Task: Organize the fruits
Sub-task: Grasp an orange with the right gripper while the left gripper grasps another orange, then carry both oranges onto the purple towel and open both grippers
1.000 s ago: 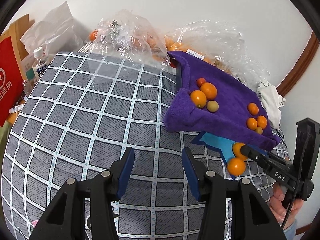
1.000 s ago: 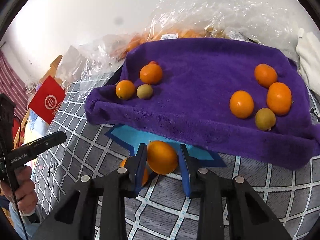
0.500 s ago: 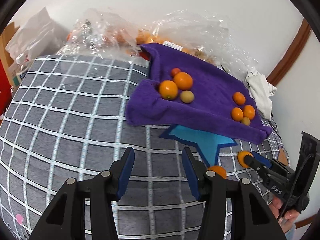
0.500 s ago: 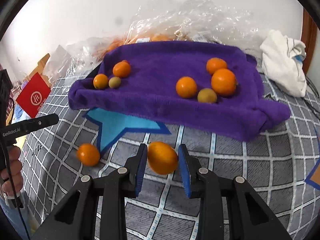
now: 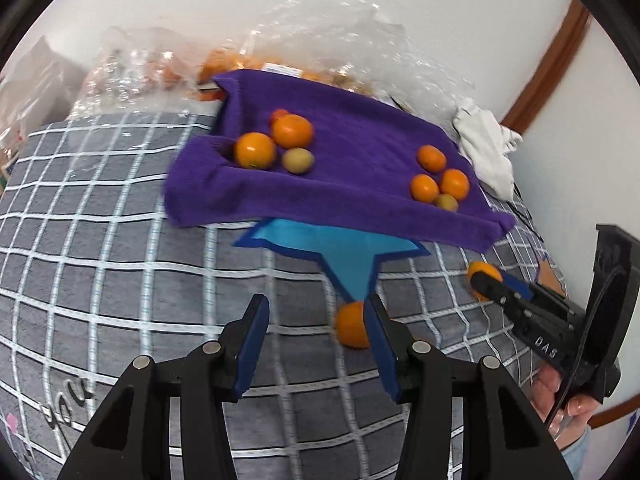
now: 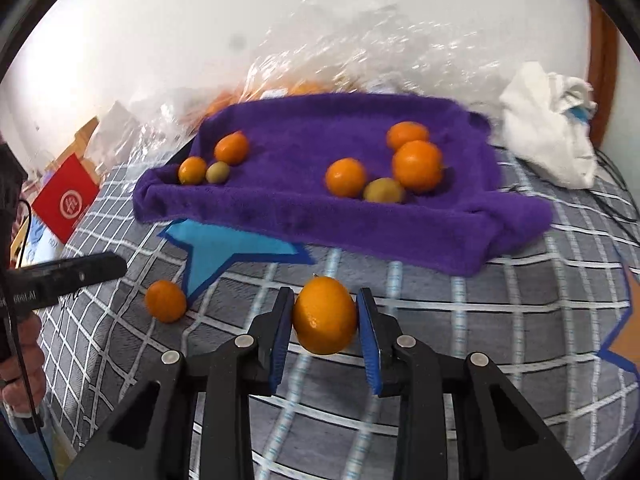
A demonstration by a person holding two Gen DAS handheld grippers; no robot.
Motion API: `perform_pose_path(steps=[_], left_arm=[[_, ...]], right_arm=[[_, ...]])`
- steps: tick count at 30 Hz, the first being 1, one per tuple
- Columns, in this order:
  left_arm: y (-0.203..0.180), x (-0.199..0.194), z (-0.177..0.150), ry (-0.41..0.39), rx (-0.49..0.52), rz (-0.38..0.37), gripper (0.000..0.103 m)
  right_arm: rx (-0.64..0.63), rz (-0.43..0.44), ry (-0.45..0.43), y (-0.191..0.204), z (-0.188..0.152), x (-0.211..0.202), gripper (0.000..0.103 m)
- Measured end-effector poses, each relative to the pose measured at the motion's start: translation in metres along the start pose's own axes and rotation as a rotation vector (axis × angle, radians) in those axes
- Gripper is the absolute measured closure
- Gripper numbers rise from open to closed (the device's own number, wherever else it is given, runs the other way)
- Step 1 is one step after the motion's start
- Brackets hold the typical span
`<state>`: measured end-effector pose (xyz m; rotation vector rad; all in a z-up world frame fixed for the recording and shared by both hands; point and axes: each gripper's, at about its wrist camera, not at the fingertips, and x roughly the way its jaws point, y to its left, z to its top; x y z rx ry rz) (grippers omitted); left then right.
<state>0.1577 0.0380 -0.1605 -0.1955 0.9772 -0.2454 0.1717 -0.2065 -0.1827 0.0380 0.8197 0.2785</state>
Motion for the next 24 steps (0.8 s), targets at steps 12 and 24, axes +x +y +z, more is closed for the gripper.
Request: perform_pose_path(steps=[12, 24], left_arm=[[-0.027, 0.027, -0.013, 0.062, 0.057, -0.01, 0.056], [-0.027, 0.027, -0.015, 0.027, 0.064, 0.013, 0.065]], right_arm=[[0.01, -0.036, 0.04, -0.016, -0.026, 0.002, 0.071], [0.02, -0.062, 0.013, -0.014, -0.031, -0.006, 0.071]])
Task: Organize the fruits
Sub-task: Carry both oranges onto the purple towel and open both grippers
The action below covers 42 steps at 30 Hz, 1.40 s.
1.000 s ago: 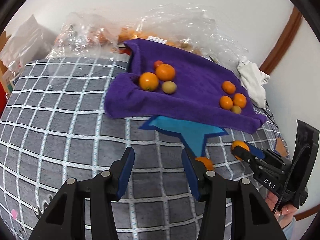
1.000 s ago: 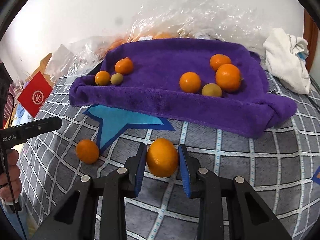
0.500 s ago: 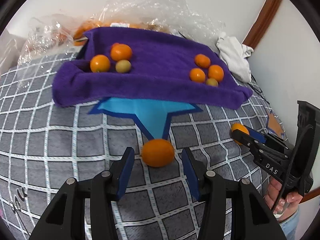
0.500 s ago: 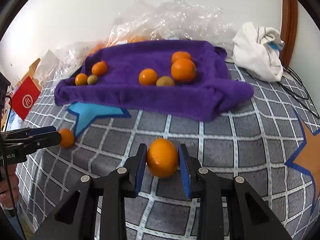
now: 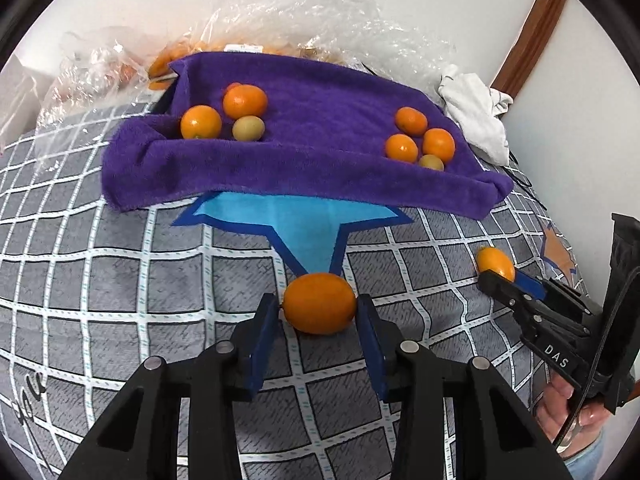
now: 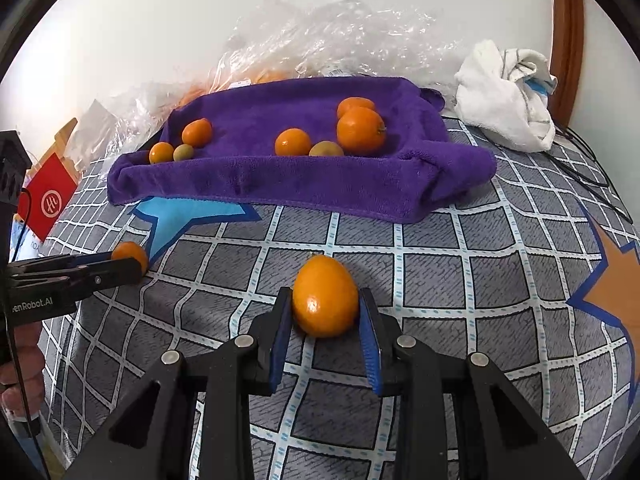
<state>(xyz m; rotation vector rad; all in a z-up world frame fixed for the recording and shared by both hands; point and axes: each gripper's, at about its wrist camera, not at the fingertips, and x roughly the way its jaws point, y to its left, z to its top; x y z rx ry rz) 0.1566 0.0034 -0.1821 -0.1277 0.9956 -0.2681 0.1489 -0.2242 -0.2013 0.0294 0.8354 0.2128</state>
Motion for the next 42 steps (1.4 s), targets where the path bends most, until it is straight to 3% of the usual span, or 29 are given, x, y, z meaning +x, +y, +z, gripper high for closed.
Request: perform_pose_path(steps=[12, 23, 42], left_arm=[[0.018, -0.031, 0.017, -0.052, -0.031, 0.003, 0.065], [0.033, -0.059, 0.06, -0.133, -0.061, 0.041, 0.065], [0.041, -0.042, 0.13, -0.188, -0.048, 0.053, 0.065]], right_arm=[[0.01, 0.022, -0.042, 0.002, 0.027, -0.022, 0.071], [0.01, 0.039, -0.093, 0.005, 0.072, -0.032, 0.071], [0.027, 0.036, -0.113, 0.005, 0.145, 0.014, 0.071]])
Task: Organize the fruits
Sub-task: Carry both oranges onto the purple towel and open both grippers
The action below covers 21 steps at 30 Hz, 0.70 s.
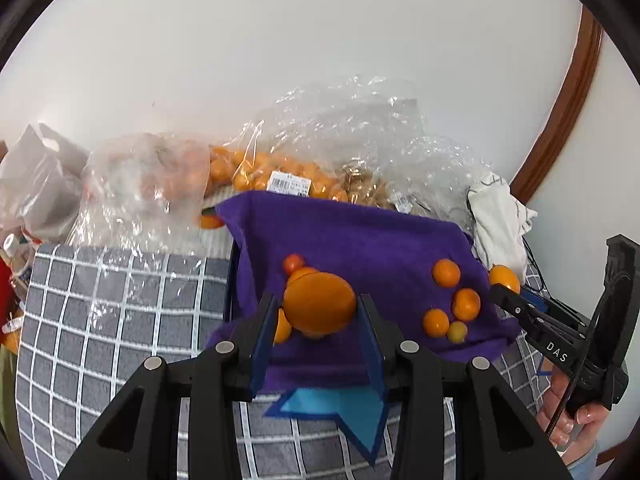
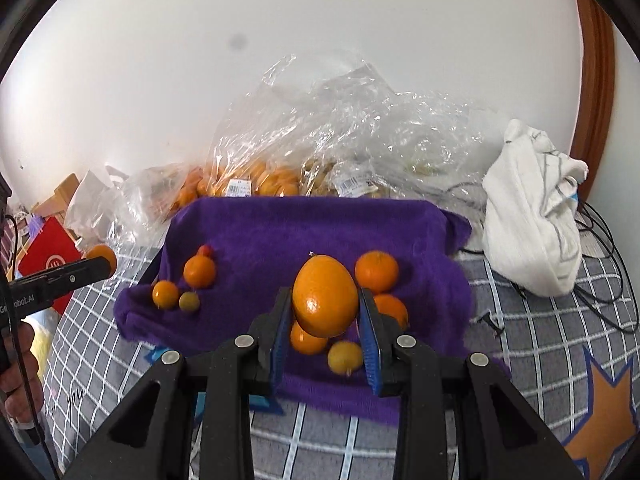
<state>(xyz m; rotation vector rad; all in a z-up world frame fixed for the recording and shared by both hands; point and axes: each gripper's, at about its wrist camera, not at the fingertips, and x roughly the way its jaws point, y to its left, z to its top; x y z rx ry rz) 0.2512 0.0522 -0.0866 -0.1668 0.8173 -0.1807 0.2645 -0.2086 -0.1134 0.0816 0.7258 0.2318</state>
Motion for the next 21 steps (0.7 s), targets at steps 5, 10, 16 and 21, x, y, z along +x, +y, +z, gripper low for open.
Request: perform_pose_path(steps=[5, 10, 16, 21], left_arm=[[0.006, 0.01, 0.014, -0.014, -0.006, 0.012, 0.065], [0.011, 0.022, 0.024, -0.012, -0.028, 0.007, 0.065], [0.009, 0.04, 0.024, 0.016, -0.021, 0.001, 0.065], [0.004, 0.052, 0.016, 0.043, -0.009, -0.017, 0.065]], right_arm=[[0.012, -0.002, -0.004, -0.003, 0.012, 0.013, 0.071], [0.003, 0.004, 0.03, -0.001, 0.016, 0.038, 0.071], [-0.027, -0.008, 0.107, 0.007, 0.003, 0.073, 0.071], [-0.029, -0.021, 0.142, 0.005, -0.001, 0.088, 0.071]])
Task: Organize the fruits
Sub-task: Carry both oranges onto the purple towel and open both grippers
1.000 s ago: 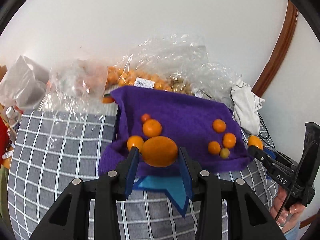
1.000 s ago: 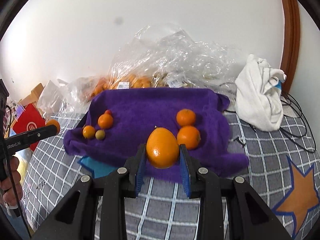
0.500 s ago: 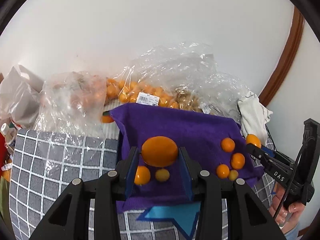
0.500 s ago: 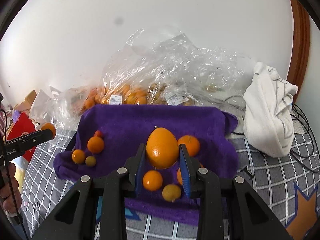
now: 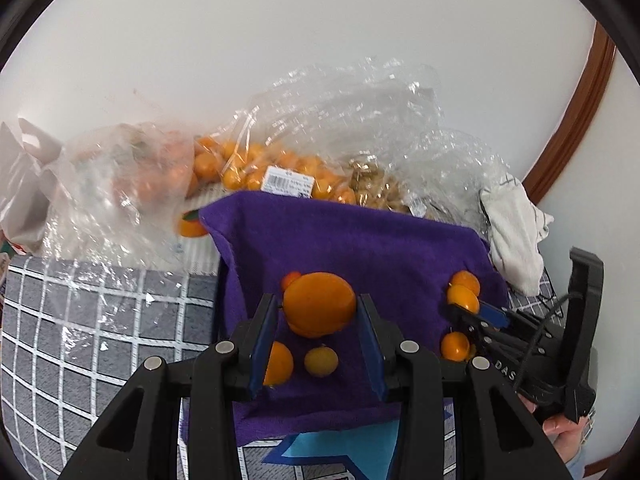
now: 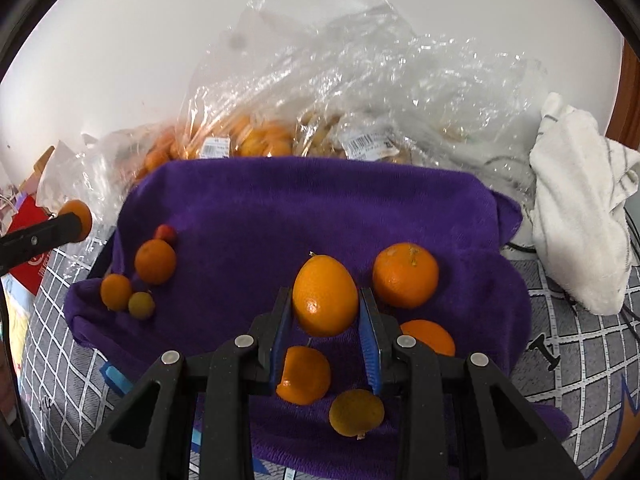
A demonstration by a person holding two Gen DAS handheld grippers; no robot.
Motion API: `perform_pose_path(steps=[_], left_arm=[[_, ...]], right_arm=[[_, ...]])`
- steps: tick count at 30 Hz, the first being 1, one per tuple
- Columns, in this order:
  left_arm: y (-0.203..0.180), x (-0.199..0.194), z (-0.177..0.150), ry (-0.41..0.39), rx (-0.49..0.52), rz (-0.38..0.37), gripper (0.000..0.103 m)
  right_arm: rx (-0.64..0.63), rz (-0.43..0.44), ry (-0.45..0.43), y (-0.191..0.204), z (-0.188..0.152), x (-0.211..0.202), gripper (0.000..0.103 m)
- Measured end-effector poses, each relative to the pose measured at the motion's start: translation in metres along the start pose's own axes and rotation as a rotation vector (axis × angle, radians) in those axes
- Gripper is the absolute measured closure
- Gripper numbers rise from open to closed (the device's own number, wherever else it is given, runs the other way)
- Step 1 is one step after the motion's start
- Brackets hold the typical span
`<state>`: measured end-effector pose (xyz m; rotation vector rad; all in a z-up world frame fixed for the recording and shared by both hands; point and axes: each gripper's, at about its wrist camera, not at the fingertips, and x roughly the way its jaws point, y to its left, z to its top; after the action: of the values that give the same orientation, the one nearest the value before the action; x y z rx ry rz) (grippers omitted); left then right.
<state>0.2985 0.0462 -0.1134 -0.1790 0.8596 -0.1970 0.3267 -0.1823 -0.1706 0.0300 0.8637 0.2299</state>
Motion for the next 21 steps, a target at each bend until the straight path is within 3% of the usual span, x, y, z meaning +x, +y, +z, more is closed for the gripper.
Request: perform_pose_path(steps=[21], left_arm=[[-0.005, 0.019, -0.022, 0.08, -0.012, -0.05, 0.065]], right_arm=[[-0.058, 0.01, 0.013, 0.008, -0.003, 0.009, 0.07]])
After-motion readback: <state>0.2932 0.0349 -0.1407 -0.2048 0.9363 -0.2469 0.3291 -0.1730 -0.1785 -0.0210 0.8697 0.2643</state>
